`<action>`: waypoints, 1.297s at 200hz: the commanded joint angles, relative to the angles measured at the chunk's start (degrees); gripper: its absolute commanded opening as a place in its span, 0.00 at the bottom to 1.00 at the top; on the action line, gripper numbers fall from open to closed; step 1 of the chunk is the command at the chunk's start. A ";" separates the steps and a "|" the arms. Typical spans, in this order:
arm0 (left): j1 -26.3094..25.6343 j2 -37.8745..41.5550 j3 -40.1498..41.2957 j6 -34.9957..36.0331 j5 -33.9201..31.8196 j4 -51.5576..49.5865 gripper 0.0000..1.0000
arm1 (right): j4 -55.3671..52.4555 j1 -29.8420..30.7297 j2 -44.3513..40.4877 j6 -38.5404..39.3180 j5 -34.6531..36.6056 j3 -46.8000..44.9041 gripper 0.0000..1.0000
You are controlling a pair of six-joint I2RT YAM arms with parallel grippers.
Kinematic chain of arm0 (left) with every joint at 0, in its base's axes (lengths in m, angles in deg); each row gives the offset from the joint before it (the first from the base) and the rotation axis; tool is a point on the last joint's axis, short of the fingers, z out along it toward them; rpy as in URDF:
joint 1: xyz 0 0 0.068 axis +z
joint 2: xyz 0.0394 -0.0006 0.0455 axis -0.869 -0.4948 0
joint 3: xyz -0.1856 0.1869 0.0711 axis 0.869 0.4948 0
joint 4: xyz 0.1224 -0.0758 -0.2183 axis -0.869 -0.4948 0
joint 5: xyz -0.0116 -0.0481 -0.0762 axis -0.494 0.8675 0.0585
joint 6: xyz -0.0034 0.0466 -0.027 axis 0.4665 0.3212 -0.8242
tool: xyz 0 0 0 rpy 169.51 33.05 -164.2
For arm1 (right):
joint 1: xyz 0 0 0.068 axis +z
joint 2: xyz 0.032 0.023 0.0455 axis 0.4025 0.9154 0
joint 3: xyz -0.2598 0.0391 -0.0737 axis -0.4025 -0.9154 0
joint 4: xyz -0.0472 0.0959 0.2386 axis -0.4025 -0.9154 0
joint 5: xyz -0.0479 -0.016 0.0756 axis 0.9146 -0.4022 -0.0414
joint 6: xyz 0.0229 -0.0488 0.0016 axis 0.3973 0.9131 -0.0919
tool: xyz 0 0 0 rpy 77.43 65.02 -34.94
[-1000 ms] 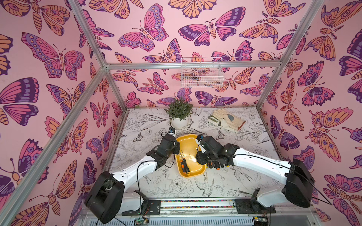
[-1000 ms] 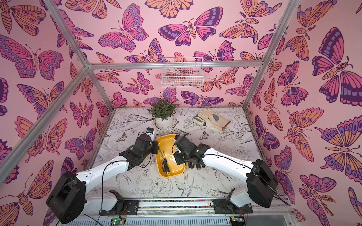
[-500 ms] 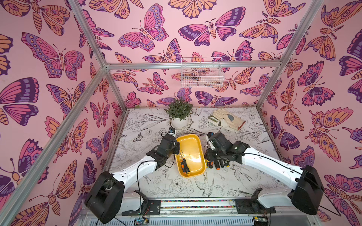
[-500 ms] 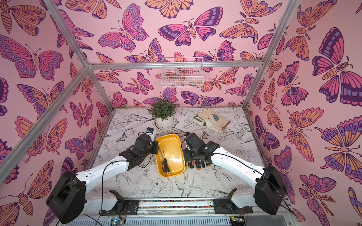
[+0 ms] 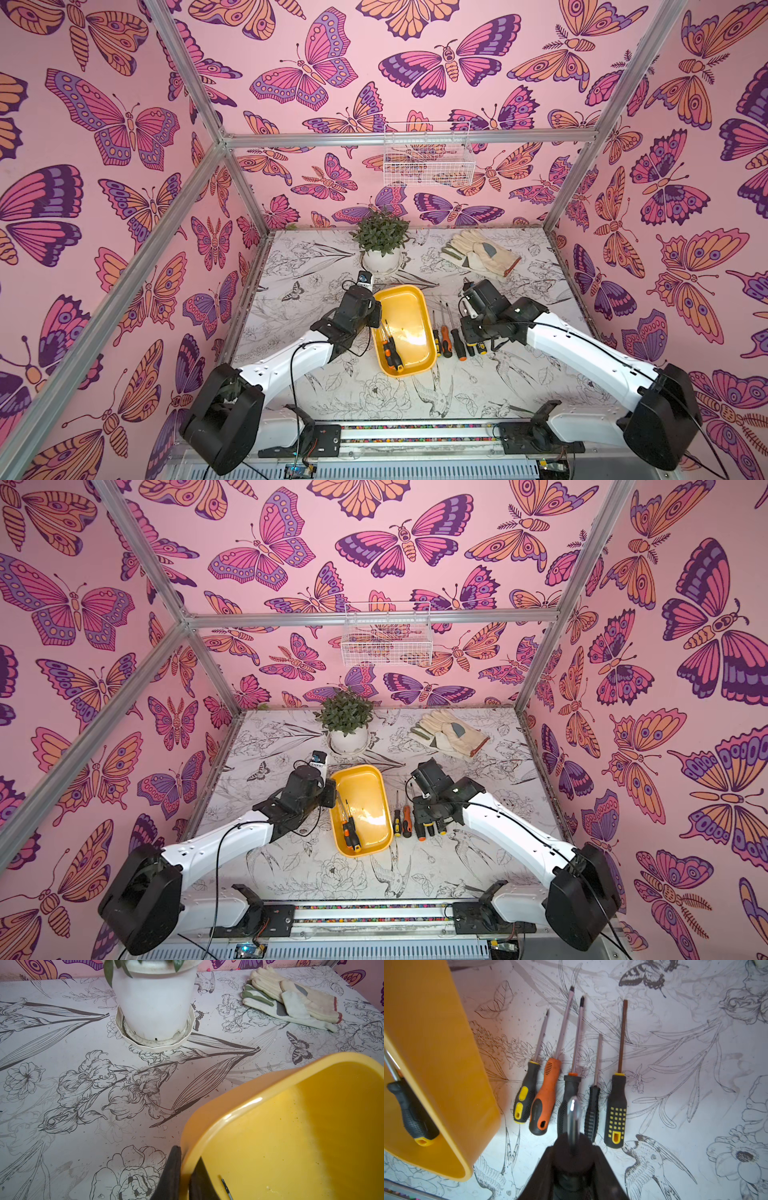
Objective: Take out the screwdriver from the storage box
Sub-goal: Place the screwdriver at the center of the board.
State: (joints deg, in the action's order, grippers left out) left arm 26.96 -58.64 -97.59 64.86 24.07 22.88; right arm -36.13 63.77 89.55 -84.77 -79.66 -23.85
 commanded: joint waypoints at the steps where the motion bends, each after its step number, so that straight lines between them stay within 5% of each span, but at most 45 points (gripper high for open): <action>1: -0.19 -0.48 1.46 2.33 -0.13 -1.36 0.00 | -3.13 -1.49 -0.33 1.87 1.84 0.19 0.00; 99: -0.23 -0.58 1.17 2.62 0.02 -1.36 0.00 | -5.30 -10.34 2.88 8.15 1.89 0.63 0.00; 259: -0.18 -1.42 0.73 2.48 -0.45 -1.40 0.00 | -2.27 -16.45 13.89 12.03 -1.19 1.86 0.00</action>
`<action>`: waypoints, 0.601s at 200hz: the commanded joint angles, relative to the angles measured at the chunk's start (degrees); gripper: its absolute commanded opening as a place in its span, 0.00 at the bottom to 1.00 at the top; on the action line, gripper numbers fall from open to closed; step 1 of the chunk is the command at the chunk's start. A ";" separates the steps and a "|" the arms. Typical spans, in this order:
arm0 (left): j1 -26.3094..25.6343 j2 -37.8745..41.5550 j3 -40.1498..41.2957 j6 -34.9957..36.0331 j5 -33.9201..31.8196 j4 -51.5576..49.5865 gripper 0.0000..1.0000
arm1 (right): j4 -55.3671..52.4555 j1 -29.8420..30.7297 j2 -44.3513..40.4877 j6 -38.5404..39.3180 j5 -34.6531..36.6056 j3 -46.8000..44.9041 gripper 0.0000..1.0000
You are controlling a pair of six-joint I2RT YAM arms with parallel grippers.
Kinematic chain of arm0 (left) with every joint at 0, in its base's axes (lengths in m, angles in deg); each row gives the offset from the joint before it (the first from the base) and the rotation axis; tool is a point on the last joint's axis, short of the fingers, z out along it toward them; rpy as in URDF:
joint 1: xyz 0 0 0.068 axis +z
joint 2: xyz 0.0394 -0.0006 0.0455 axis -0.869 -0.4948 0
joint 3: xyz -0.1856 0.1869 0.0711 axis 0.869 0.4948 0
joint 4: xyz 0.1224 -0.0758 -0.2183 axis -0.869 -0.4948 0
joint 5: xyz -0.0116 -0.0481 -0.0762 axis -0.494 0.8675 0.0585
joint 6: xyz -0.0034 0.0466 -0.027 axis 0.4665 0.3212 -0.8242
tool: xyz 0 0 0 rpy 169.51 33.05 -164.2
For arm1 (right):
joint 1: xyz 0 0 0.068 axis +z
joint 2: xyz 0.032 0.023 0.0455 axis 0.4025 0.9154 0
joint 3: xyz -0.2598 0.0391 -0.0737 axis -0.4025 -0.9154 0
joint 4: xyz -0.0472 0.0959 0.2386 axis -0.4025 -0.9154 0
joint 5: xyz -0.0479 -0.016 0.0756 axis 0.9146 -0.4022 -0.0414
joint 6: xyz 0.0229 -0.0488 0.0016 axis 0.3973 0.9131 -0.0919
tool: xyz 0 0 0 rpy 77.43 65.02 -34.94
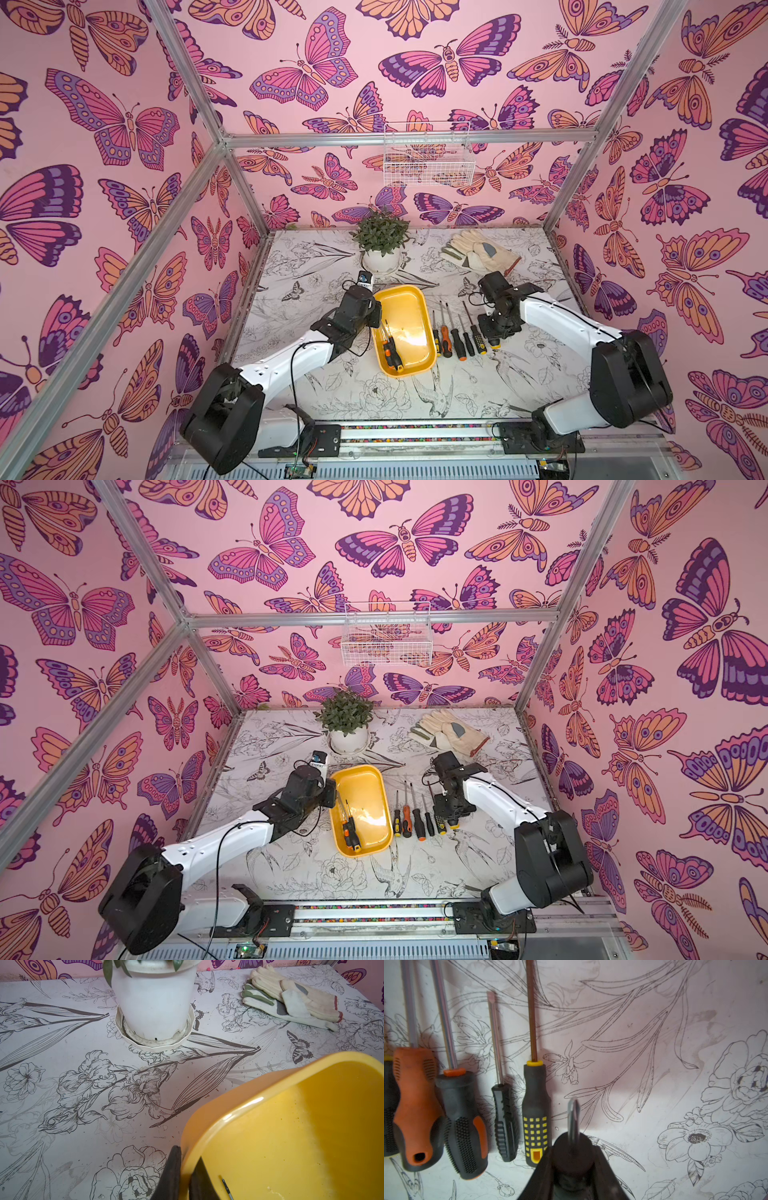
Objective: Take out the screwdriver from the storage box
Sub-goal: Place the screwdriver at the center of the board.
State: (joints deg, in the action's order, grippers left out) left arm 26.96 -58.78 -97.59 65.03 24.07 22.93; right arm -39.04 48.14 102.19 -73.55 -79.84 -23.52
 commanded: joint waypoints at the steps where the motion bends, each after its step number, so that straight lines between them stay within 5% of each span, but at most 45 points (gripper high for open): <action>1: -0.14 -1.33 0.66 2.28 -0.40 -1.42 0.00 | 0.72 -0.84 1.40 0.86 -1.04 1.54 0.00; 120: -0.13 -1.23 1.05 2.25 0.08 -1.40 0.00 | 3.23 -4.01 6.90 1.43 -4.15 0.93 0.00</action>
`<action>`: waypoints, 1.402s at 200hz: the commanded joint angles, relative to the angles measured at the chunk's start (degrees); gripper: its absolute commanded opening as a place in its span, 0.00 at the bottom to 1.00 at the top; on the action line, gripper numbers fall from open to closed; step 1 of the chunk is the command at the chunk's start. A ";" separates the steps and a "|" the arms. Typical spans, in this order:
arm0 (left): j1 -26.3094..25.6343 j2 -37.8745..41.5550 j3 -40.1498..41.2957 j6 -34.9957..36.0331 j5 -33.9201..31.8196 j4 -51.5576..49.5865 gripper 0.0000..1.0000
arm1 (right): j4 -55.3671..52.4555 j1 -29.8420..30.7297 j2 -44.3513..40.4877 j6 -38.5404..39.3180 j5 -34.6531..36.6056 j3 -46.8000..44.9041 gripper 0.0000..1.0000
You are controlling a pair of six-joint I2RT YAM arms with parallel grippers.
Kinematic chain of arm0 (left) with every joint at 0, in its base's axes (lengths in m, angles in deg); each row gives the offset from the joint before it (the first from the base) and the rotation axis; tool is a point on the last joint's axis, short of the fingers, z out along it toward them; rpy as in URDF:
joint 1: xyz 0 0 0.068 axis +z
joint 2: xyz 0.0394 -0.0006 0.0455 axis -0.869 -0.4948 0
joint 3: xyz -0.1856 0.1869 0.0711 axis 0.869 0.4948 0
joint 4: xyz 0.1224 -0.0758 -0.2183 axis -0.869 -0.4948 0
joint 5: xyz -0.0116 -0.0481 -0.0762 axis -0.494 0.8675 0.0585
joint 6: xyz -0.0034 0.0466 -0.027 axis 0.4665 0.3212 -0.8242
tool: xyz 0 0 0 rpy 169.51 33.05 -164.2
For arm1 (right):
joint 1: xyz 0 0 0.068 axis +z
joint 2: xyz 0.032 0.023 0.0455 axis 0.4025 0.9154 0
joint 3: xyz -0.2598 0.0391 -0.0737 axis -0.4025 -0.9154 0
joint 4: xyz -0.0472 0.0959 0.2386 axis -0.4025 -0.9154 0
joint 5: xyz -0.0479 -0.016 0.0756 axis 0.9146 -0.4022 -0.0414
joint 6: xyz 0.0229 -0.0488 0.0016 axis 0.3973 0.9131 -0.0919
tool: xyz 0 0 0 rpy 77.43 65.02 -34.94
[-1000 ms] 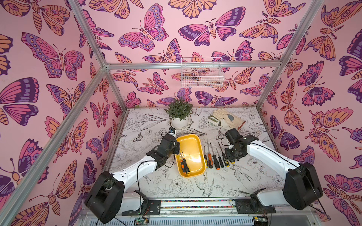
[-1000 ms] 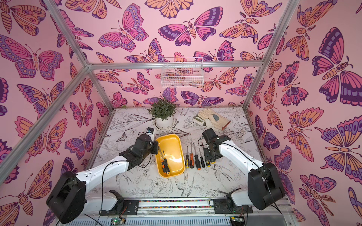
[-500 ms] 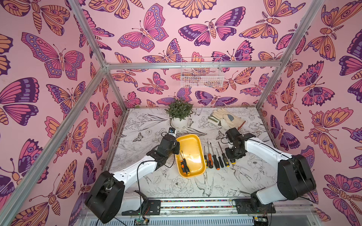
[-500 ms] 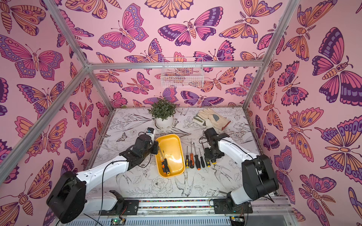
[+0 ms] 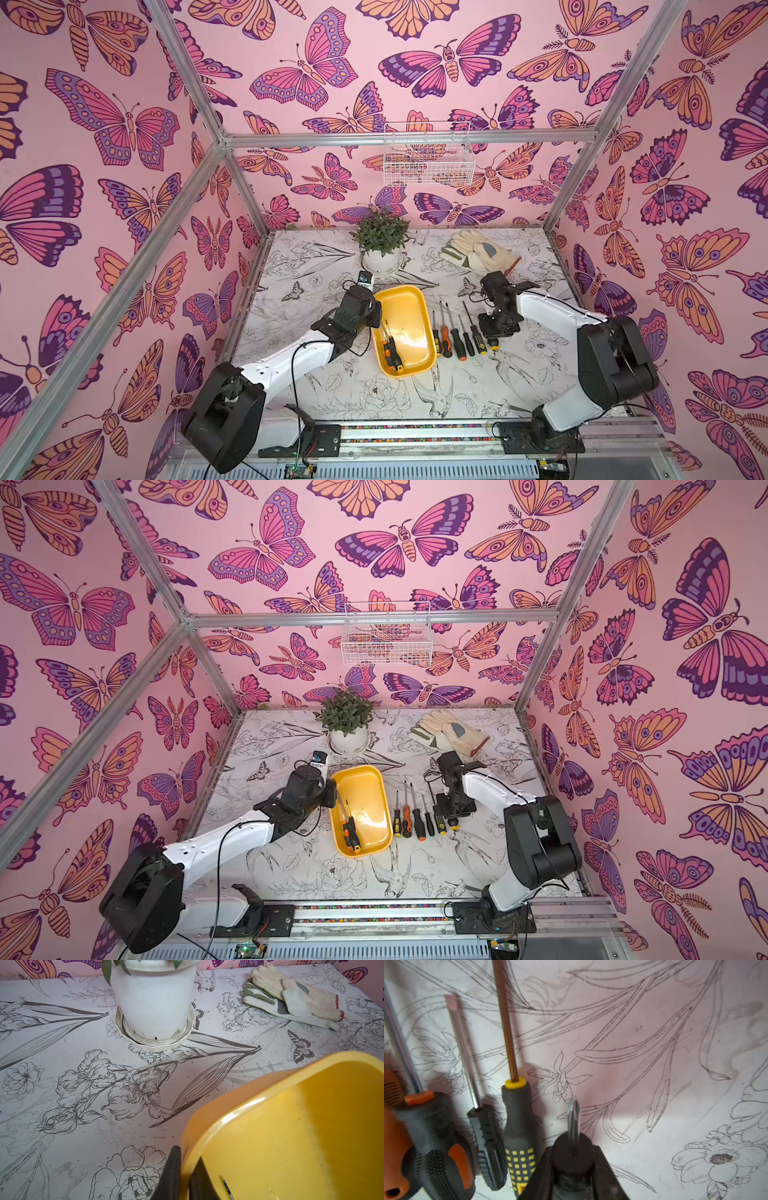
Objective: Take out the screwdriver from the storage box
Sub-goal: Place the screwdriver at the center of the board.
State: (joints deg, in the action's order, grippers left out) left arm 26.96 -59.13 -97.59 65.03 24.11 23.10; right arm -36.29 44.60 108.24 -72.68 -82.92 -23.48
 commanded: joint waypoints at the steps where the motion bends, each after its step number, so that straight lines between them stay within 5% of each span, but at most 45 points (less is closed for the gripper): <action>1: -0.16 -0.91 1.08 2.26 0.04 -1.57 0.00 | 0.48 -0.47 0.90 0.56 -1.08 0.88 0.00; 89: -0.16 -0.41 1.49 2.10 -0.13 -1.57 0.00 | 1.79 -1.23 3.55 0.61 -1.80 0.17 0.00; 184: -0.16 -0.06 1.41 2.25 0.04 -1.57 0.00 | 2.00 -1.79 3.31 0.38 -1.73 0.00 0.29; 280: -0.27 -0.05 1.52 2.22 0.40 -1.61 0.00 | 2.31 -2.30 1.80 -0.09 -2.07 -0.18 0.38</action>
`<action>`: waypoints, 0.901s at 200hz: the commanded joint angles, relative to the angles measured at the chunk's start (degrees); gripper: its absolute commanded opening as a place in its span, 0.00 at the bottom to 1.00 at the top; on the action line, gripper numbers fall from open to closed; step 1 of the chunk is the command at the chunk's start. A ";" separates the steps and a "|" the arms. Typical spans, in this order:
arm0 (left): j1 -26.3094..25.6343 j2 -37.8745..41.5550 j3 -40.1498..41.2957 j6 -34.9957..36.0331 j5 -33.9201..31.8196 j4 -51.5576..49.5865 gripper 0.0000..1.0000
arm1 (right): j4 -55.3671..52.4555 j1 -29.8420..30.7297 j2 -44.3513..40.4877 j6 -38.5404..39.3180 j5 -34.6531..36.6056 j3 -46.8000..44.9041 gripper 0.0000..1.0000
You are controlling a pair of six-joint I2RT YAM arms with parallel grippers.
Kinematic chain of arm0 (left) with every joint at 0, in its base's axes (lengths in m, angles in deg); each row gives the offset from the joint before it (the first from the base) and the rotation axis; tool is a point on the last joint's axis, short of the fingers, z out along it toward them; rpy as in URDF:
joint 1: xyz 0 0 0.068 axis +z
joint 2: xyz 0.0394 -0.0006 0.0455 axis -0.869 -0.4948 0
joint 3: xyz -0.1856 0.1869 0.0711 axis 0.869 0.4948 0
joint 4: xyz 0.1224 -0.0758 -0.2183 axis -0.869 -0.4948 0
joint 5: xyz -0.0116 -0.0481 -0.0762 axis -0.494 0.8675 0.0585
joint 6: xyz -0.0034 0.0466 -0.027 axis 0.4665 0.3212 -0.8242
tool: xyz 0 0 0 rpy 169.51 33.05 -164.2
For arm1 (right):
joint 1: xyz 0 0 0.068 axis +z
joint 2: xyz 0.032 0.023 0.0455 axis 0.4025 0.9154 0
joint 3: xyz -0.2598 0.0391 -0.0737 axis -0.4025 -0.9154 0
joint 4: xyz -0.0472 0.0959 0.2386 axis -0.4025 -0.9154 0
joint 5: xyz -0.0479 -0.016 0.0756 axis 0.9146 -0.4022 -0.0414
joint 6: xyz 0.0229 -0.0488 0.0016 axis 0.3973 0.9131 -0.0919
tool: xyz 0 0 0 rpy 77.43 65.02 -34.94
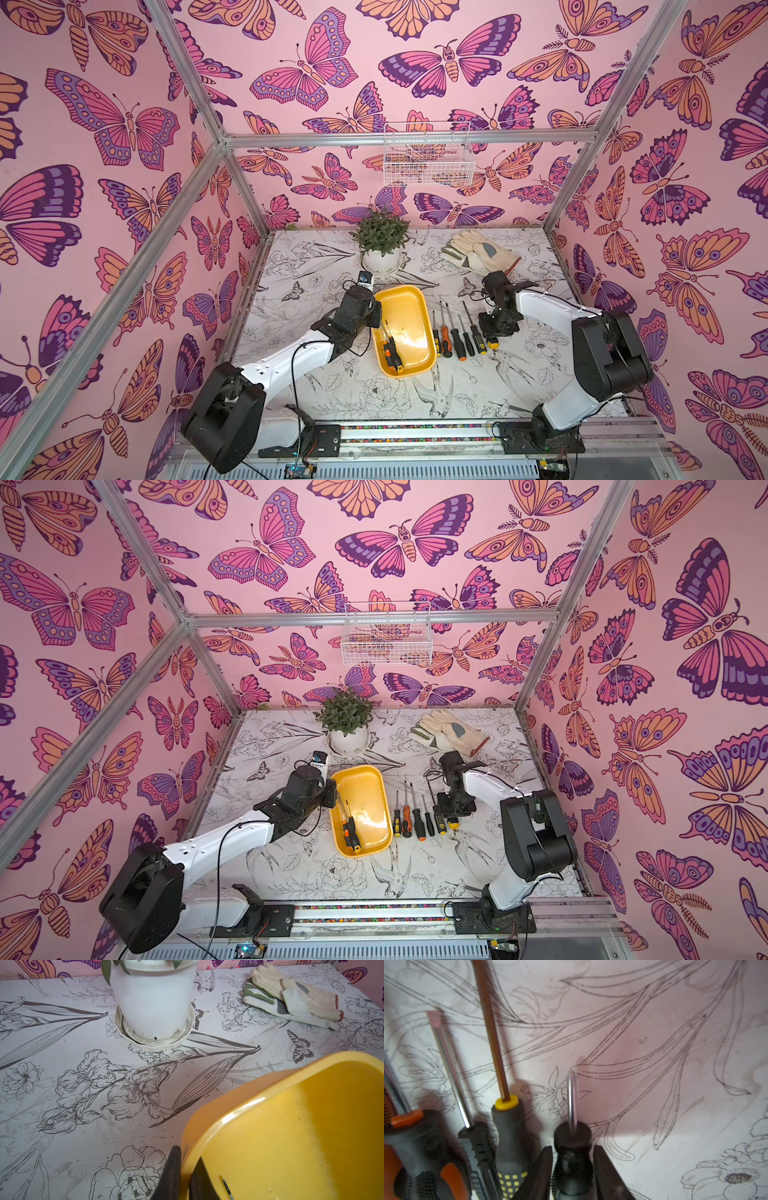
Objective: Take out the screwdriver from the storage box
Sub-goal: Place the screwdriver at the center of the board.
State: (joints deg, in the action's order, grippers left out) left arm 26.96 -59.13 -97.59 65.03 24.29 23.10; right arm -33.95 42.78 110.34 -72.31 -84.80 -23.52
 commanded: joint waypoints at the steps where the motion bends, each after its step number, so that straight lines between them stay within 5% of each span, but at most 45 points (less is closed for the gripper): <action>1: -0.27 -0.05 1.50 2.24 0.22 -1.59 0.00 | -0.07 -0.45 -0.32 -0.49 -0.19 -0.14 0.38; 65: -0.28 -0.31 1.33 2.24 0.39 -1.58 0.00 | -0.27 -0.42 -3.69 -1.47 0.39 -0.31 0.40; 141: -0.45 -0.17 1.17 2.41 0.20 -1.58 0.00 | -1.35 0.01 -17.48 -5.17 -3.96 -0.50 0.48; 180: -0.42 -0.46 0.99 2.46 0.16 -1.58 0.00 | -0.19 6.03 -25.50 -10.75 -5.03 -2.30 0.51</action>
State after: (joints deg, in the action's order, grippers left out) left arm 26.93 -59.13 -97.59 65.05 24.51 23.08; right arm -33.99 45.16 87.85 -78.58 -88.47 -24.64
